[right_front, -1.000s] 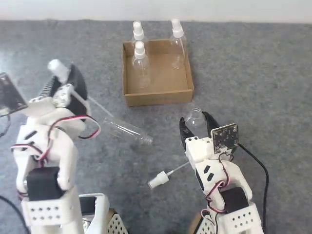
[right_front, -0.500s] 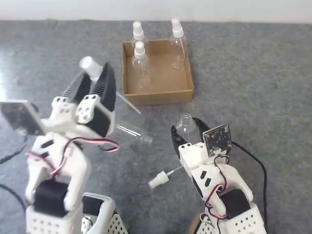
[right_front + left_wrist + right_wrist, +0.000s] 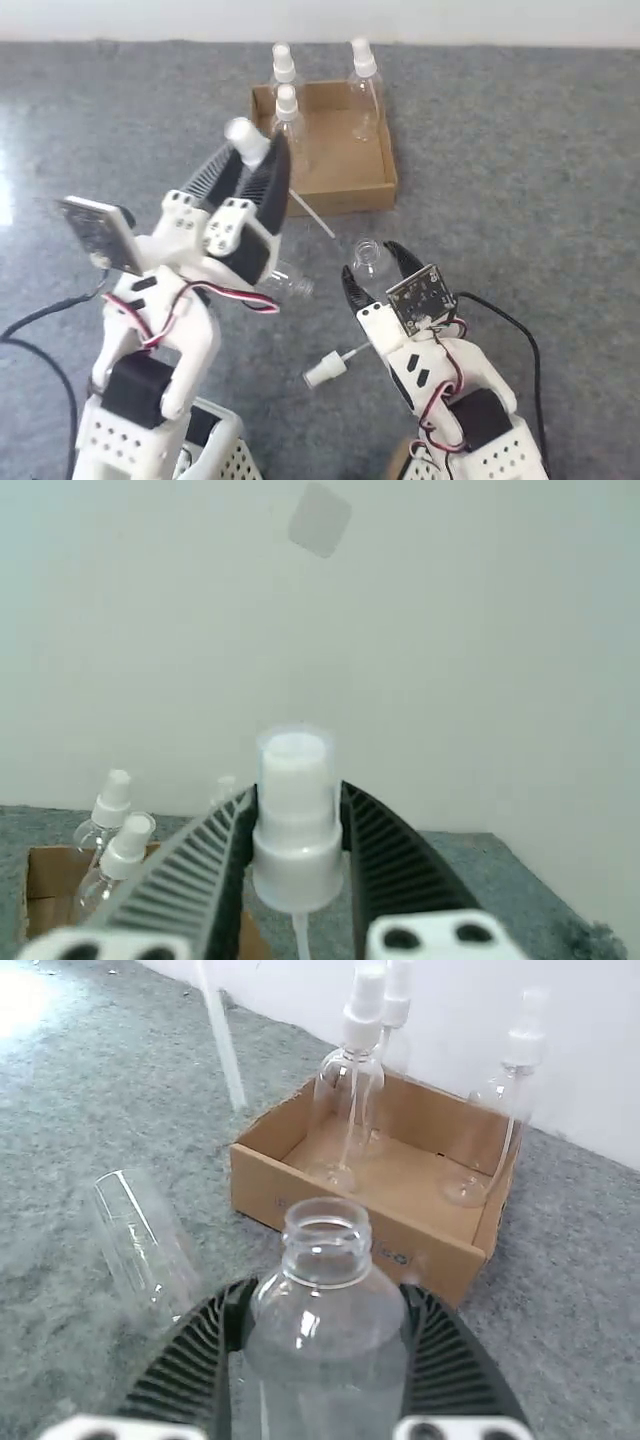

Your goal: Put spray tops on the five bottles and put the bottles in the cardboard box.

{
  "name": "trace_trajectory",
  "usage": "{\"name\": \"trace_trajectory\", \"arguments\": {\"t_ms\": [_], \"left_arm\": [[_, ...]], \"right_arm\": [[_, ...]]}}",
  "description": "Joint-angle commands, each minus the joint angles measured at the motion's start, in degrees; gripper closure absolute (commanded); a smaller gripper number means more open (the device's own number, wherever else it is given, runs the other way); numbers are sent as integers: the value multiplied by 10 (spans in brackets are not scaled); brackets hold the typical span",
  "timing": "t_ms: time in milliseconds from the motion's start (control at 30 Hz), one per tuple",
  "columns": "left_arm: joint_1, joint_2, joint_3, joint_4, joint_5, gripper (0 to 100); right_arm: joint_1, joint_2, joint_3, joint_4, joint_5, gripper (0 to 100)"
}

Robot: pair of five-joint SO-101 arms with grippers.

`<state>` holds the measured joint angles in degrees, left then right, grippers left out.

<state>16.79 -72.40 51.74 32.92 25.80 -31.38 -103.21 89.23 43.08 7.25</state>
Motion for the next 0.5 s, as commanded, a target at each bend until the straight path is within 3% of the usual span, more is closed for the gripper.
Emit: {"name": "trace_trajectory", "arguments": {"t_ms": [0,467], "left_arm": [[35,-7,10,-21,5,988],[39,-3,10,-33,5,988]], "right_arm": [[-6,-8,-37,3,10,982],[-8,-8,-37,-3,49,982]]}}
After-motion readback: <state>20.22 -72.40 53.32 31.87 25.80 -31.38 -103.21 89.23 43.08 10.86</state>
